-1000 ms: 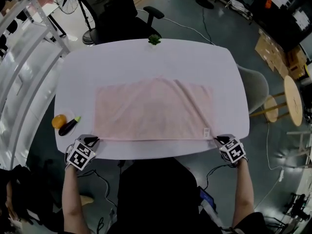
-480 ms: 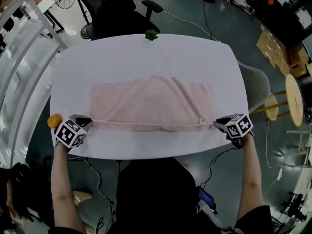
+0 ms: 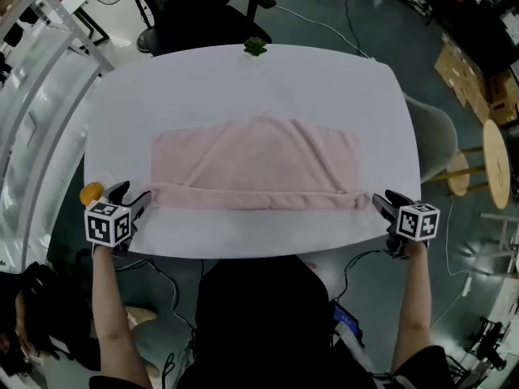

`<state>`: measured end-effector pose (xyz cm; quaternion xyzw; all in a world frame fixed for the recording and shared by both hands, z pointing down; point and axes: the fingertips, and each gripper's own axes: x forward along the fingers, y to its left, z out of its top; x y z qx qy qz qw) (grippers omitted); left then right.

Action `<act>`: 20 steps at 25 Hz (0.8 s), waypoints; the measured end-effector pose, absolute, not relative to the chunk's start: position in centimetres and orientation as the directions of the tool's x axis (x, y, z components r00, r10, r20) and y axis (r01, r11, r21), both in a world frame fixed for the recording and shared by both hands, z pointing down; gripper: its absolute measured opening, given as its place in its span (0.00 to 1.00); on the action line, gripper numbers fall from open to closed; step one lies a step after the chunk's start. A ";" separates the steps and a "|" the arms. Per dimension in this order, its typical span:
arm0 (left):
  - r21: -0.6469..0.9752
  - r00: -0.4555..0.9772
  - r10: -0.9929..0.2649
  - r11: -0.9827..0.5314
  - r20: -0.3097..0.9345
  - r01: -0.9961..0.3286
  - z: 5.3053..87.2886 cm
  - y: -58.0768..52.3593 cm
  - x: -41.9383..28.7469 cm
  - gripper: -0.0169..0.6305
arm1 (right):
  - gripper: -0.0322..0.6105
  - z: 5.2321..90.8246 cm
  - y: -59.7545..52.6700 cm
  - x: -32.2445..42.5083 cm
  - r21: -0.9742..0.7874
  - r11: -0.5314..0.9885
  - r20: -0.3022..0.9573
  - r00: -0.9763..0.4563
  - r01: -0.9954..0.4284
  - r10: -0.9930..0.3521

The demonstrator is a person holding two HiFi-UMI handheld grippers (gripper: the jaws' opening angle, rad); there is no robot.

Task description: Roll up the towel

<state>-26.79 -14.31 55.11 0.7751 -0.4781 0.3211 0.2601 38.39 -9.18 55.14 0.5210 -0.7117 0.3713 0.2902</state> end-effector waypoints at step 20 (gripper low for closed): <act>0.250 0.385 -0.555 -0.305 0.738 -0.919 59.9 -11.8 -27.3 0.11 | 0.20 61.4 -5.4 34.4 -0.208 0.214 0.827 -0.289 -0.954 -0.482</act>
